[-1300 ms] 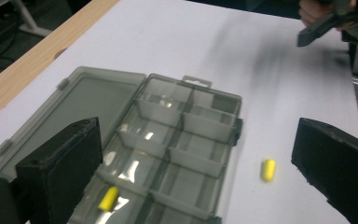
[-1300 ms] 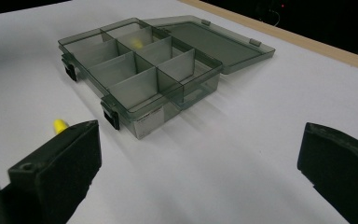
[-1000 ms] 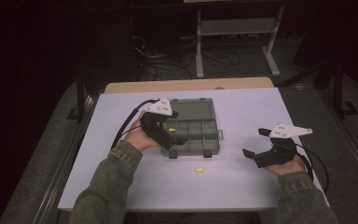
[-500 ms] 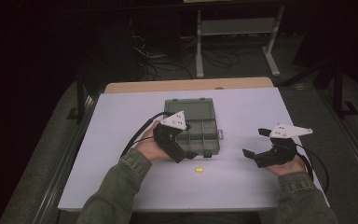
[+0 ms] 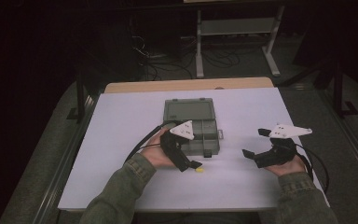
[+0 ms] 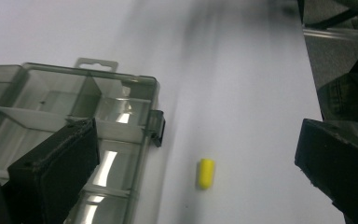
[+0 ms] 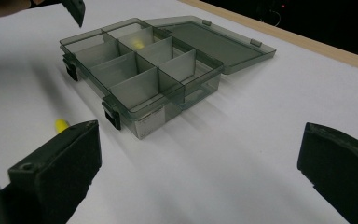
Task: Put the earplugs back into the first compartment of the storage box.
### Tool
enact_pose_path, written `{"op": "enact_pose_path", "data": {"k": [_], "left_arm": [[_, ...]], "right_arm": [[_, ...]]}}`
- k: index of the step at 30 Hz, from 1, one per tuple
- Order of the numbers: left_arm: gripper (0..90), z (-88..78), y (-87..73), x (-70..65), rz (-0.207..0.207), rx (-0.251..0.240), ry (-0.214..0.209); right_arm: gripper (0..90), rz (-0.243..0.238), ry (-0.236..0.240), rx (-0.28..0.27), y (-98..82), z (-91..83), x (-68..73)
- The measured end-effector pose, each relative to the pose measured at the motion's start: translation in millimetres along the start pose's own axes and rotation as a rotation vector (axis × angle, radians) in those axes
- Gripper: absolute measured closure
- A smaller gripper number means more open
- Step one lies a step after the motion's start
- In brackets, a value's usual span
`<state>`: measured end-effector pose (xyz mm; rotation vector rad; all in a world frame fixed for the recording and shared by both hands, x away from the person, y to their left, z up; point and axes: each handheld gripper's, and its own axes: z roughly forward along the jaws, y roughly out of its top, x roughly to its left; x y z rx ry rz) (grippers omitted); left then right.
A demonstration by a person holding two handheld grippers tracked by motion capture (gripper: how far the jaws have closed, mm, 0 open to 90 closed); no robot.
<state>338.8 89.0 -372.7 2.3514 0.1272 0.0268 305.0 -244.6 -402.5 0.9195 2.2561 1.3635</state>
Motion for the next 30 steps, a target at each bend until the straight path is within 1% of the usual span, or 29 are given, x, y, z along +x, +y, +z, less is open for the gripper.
{"op": "enact_pose_path", "data": {"k": [1, 2, 4, 5, 6, 7, 8, 10, 12, 13, 14, 15, 17, 19, 20, 21, 24, 25, 26, 29, 30], "left_arm": [[0.0, 4.6, -1.3, -1.5, -0.002, 0.007, -0.01], [0.0, 4.6, -1.3, -1.5, -0.002, 0.007, -0.01], [0.0, 8.6, -2.5, -2.5, 0.002, 0.022, -0.017], [0.0, 12.2, -3.8, -3.9, -0.003, 0.03, -0.026], [0.0, 12.2, -3.8, -3.9, -0.003, 0.03, -0.026], [0.0, 16.1, -4.7, -5.6, 0.003, 0.048, -0.036], [0.0, 16.1, -4.7, -5.6, 0.003, 0.048, -0.036], [0.1, 21.7, -6.4, -9.0, 0.012, 0.063, -0.051], [2.4, 23.5, -7.1, -10.0, 0.016, 0.066, -0.053], [2.9, 27.4, -8.4, -10.5, 0.018, 0.084, -0.062], [3.0, 27.4, -8.4, -10.5, 0.018, 0.084, -0.062], [4.1, 31.0, -9.8, -10.3, 0.02, 0.105, -0.076], [6.7, 32.6, -10.7, -10.2, 0.02, 0.111, -0.081], [7.5, 35.0, -12.2, -9.6, 0.015, 0.121, -0.099], [9.0, 36.2, -13.0, -9.7, 0.012, 0.121, -0.107], [13.8, 38.1, -14.1, -9.6, 0.017, 0.129, -0.123], [19.6, 40.4, -14.9, -9.8, 0.024, 0.142, -0.127], [22.9, 42.8, -15.9, -10.4, 0.038, 0.164, -0.115], [26.1, 44.1, -16.5, -10.5, 0.048, 0.176, -0.111], [32.3, 48.8, -18.3, -10.6, 0.061, 0.204, -0.094], [34.4, 50.3, -19.0, -10.7, 0.056, 0.205, -0.089]], "right_arm": [[0.0, 0.0, 0.0, 0.0, 0.0, 0.0, 0.0], [0.0, 0.0, 0.0, 0.0, 0.0, 0.0, 0.0], [0.0, 0.0, 0.0, 0.001, 0.0, 0.0, 0.1], [0.0, -0.001, 0.001, 0.002, -0.1, 0.1, 0.1], [0.0, -0.001, 0.001, 0.002, -0.1, 0.1, 0.1], [0.0, 0.0, 0.001, 0.002, 0.0, 0.1, 0.2], [0.0, -0.002, 0.001, 0.003, -0.1, 0.2, 0.1], [0.0, -0.002, 0.002, 0.003, -0.1, 0.4, 0.1], [0.0, -0.003, 0.002, 0.001, 0.0, 0.5, 0.1], [0.0, -0.004, 0.002, 0.001, 0.0, 0.4, 0.1], [0.0, -0.004, 0.002, 0.002, 0.0, 0.4, 0.2], [0.0, -0.004, 0.002, 0.002, 0.0, 0.4, 0.2], [0.0, -0.005, 0.003, 0.002, -0.1, 0.5, 0.2], [0.0, -0.004, 0.003, 0.002, -0.1, 0.6, 0.2], [0.0, -0.005, 0.004, 0.003, -0.1, 0.6, 0.3], [0.0, -0.005, 0.004, 0.003, -0.1, 0.7, 0.3], [0.0, -0.005, 0.004, 0.004, -0.1, 0.7, 0.3], [0.0, -0.003, 0.004, 0.005, -0.1, 0.9, 0.5], [0.0, -0.002, 0.005, 0.006, -0.1, 1.0, 0.8], [0.0, -0.01, 0.007, 0.011, -0.2, 2.1, 1.2], [0.0, -0.011, 0.008, 0.012, -0.2, 2.4, 1.5]]}}
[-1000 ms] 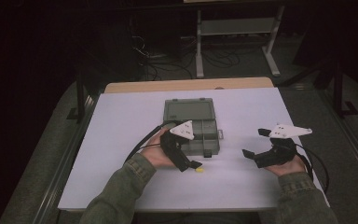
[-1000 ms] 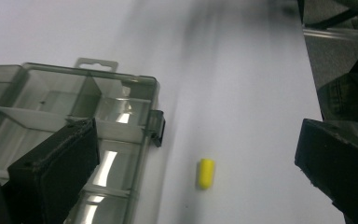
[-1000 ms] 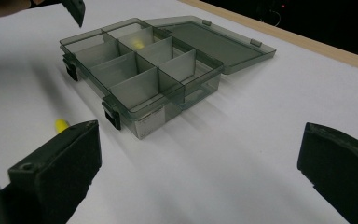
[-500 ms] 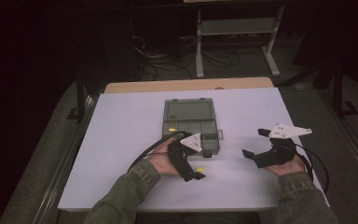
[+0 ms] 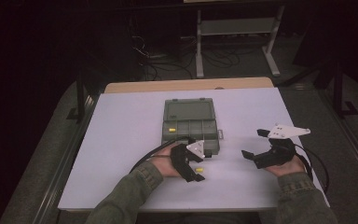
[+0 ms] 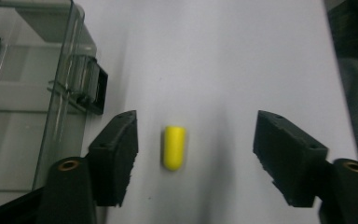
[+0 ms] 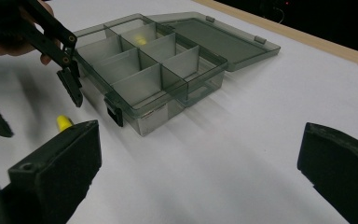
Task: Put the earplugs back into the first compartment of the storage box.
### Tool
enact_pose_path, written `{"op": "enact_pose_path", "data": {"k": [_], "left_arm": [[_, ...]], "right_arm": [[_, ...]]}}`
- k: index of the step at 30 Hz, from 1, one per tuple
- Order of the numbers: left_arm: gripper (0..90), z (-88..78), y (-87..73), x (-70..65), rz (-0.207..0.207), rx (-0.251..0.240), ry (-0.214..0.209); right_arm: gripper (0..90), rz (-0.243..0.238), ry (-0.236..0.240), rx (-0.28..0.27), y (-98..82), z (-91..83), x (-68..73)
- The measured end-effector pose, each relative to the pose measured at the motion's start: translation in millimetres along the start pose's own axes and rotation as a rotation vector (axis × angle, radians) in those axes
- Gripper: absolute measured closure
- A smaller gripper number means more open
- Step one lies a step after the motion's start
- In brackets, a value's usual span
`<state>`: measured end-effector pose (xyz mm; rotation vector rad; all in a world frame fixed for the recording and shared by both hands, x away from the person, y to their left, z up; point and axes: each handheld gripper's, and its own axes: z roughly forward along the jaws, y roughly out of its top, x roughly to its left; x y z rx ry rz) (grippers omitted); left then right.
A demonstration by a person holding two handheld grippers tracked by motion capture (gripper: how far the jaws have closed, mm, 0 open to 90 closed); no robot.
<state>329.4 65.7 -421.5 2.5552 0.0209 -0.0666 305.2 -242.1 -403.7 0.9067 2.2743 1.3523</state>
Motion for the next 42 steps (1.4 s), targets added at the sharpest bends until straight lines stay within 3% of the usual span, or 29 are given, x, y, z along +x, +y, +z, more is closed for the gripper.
{"op": "enact_pose_path", "data": {"k": [12, 19, 30, 42], "left_arm": [[66.3, 4.8, 0.2, 2.4, -0.002, 0.053, 0.043], [79.8, 3.1, 1.3, 1.1, 0.021, 0.032, 0.01], [83.2, -10.7, 10.2, -2.7, 0.042, 0.01, 0.012], [83.6, -56.3, 33.3, -4.0, 0.094, -0.059, 0.08]], "right_arm": [[0.0, 0.001, 0.002, 0.001, 0.0, 0.0, 0.0], [0.0, 0.002, 0.002, 0.001, 0.0, -0.1, -0.2], [0.0, 0.001, 0.003, 0.0, 0.1, -0.3, -0.2], [0.0, 0.001, 0.003, -0.003, 0.3, -0.5, 0.0]]}}
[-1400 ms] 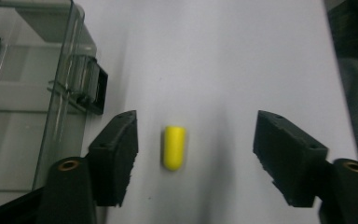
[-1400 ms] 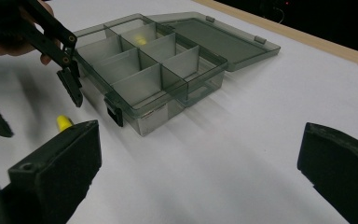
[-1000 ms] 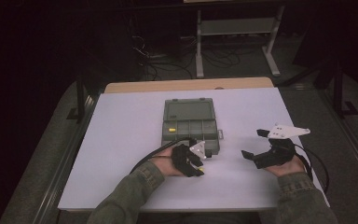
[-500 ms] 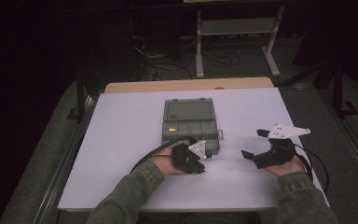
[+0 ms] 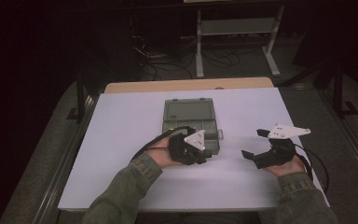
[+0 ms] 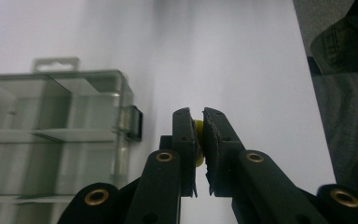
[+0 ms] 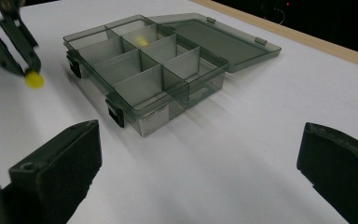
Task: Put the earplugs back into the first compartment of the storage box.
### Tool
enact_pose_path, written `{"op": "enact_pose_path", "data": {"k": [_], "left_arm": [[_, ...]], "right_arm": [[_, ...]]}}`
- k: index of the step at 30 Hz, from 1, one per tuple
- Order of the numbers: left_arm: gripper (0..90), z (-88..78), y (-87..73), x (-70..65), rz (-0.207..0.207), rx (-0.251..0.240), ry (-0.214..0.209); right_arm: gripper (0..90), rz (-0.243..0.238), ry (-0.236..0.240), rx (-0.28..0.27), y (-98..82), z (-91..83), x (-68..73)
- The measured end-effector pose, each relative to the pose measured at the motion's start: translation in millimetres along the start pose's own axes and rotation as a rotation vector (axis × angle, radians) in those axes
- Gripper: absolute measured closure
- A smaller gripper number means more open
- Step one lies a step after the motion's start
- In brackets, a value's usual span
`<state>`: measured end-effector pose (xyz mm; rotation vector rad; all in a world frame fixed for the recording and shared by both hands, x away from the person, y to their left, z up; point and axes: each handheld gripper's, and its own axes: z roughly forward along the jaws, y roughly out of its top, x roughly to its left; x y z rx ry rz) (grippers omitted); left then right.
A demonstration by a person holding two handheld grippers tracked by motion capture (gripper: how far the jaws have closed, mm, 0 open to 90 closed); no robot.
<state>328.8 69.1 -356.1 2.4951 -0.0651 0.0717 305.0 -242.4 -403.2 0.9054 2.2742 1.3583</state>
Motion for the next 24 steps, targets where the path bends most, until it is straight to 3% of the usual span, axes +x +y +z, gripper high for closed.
{"op": "enact_pose_path", "data": {"k": [7, 16, 21, 24], "left_arm": [[83.9, -28.1, 8.4, 16.2, -0.013, -0.042, 0.049], [83.9, -56.1, 8.1, 32.0, -0.042, -0.079, 0.097], [84.0, -76.0, 0.3, 47.6, -0.086, -0.102, 0.138], [84.1, -84.9, -10.5, 59.3, -0.135, -0.114, 0.16]], "right_arm": [[0.0, 0.004, -0.001, 0.0, -0.1, -0.3, -0.2], [0.0, 0.003, -0.001, -0.003, 0.0, -0.6, -0.2], [0.0, 0.004, 0.0, -0.002, -0.2, -0.1, -0.3], [0.0, 0.005, 0.0, -0.002, -0.2, 0.1, -0.2]]}}
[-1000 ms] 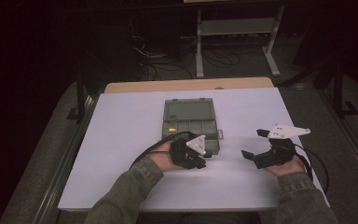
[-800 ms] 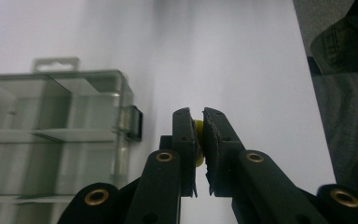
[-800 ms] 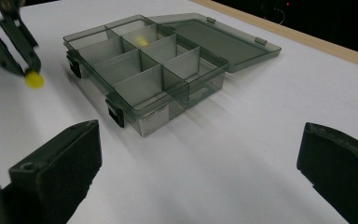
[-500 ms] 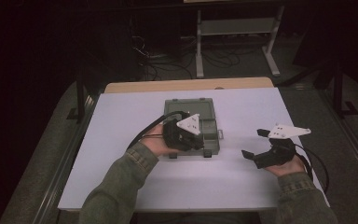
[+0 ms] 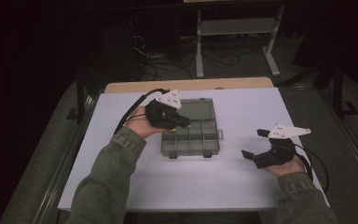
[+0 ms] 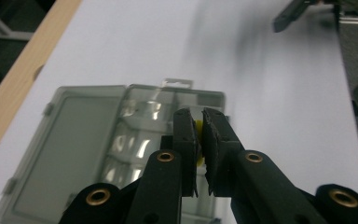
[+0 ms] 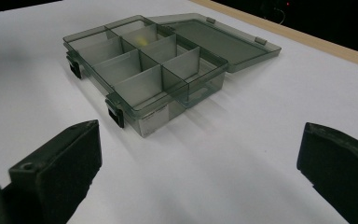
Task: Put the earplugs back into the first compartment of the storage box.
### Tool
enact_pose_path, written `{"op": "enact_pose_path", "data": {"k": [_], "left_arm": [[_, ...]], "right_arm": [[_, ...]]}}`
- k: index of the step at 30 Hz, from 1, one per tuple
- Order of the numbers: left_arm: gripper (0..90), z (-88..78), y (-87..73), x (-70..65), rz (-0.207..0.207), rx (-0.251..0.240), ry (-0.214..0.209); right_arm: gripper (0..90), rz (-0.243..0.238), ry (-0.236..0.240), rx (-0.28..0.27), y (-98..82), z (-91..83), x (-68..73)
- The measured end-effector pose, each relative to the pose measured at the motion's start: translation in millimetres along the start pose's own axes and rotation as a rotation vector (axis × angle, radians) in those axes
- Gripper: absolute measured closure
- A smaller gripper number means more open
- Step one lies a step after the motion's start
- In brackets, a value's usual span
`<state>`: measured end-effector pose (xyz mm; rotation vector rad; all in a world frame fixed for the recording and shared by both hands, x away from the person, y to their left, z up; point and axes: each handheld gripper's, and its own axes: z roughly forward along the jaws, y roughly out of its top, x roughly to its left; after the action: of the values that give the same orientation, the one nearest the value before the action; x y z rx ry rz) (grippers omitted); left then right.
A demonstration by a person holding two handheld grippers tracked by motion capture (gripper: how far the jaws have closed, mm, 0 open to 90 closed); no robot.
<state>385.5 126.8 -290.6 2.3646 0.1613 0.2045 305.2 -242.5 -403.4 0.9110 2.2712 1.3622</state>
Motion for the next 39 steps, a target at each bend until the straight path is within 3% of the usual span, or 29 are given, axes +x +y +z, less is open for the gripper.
{"op": "enact_pose_path", "data": {"k": [9, 10, 12, 14, 15, 17, 21, 25, 33, 36, 39], "left_arm": [[84.1, -4.7, -25.1, 21.7, -0.09, -0.006, 0.069], [84.0, -5.8, -31.3, 27.6, -0.124, -0.016, 0.08], [83.6, -6.1, -34.3, 29.9, -0.142, -0.017, 0.092], [83.5, -5.3, -44.5, 37.6, -0.191, -0.024, 0.123], [83.5, -5.3, -44.5, 37.6, -0.191, -0.024, 0.123], [83.5, -1.9, -55.4, 43.7, -0.23, -0.022, 0.143], [83.5, 5.3, -68.6, 48.8, -0.272, -0.02, 0.158], [83.5, 15.5, -79.0, 50.2, -0.312, -0.04, 0.145], [83.5, 37.5, -85.9, 50.8, -0.322, -0.004, 0.129], [83.5, 43.9, -87.8, 51.8, -0.325, 0.011, 0.141], [83.5, 53.5, -89.7, 51.8, -0.328, 0.048, 0.137]], "right_arm": [[0.0, -0.001, 0.002, 0.003, 0.0, 0.3, 0.0], [0.0, -0.002, 0.003, 0.003, -0.1, 0.3, 0.0], [0.0, -0.002, 0.003, 0.003, -0.1, 0.4, -0.1], [0.0, 0.0, 0.003, 0.005, -0.2, 0.6, -0.1], [0.0, 0.0, 0.004, 0.008, -0.3, 0.8, -0.1], [0.0, 0.0, 0.005, 0.01, -0.4, 1.4, 0.2], [0.0, 0.0, 0.006, 0.011, -0.3, 1.8, 0.3], [0.0, 0.001, 0.006, 0.01, -0.4, 1.8, 0.1], [0.0, 0.002, 0.006, 0.011, -0.4, 1.7, 0.3], [0.0, 0.001, 0.006, 0.011, -0.4, 1.7, 0.3], [0.0, 0.0, 0.008, 0.01, -0.4, 1.5, 0.2]]}}
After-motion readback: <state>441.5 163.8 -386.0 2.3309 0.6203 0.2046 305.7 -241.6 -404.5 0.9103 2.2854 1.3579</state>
